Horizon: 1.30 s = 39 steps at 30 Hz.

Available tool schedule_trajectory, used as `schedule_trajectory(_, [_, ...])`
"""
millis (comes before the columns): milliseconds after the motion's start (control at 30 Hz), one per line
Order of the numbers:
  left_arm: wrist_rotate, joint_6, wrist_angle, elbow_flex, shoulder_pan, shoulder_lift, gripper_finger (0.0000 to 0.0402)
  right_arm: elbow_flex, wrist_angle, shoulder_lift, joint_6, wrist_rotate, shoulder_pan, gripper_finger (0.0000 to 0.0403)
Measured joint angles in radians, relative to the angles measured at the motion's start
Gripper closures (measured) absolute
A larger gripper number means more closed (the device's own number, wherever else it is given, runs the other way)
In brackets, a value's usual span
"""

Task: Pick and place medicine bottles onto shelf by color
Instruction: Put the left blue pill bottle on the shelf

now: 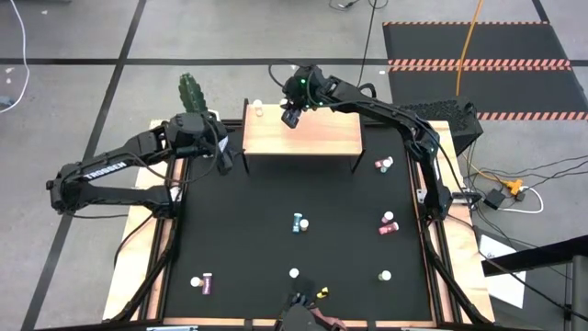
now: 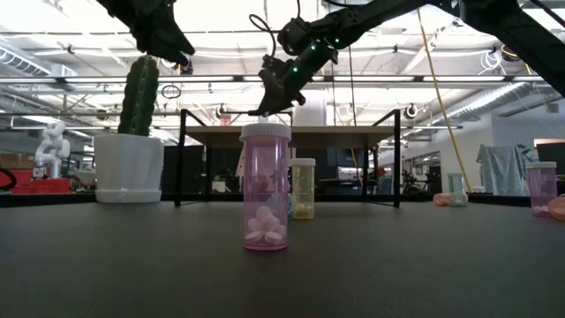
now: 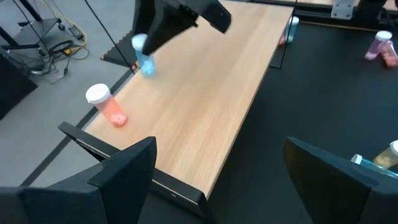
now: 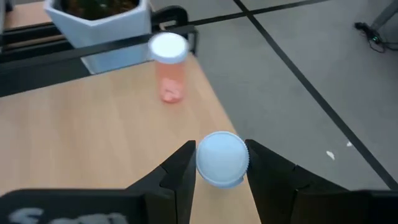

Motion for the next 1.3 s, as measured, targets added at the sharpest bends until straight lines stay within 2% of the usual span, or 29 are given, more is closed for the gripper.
schedule_trajectory(300, [0.001,0.015,0.0,0.0,0.0,0.035,0.0057,0.0,-0.036,0.0,0.029,-0.076,-0.015,0.028])
schedule_trajectory(600, [0.001,0.016,0.001,0.0,0.0,0.034,0.0057,0.0,-0.03,0.0,0.026,-0.079,-0.014,0.0277])
schedule_trajectory(1300, [0.019,-0.02,0.0,0.0,0.0,0.034,0.0057,-0.028,0.022,0.001,0.059,-0.074,-0.014,0.021])
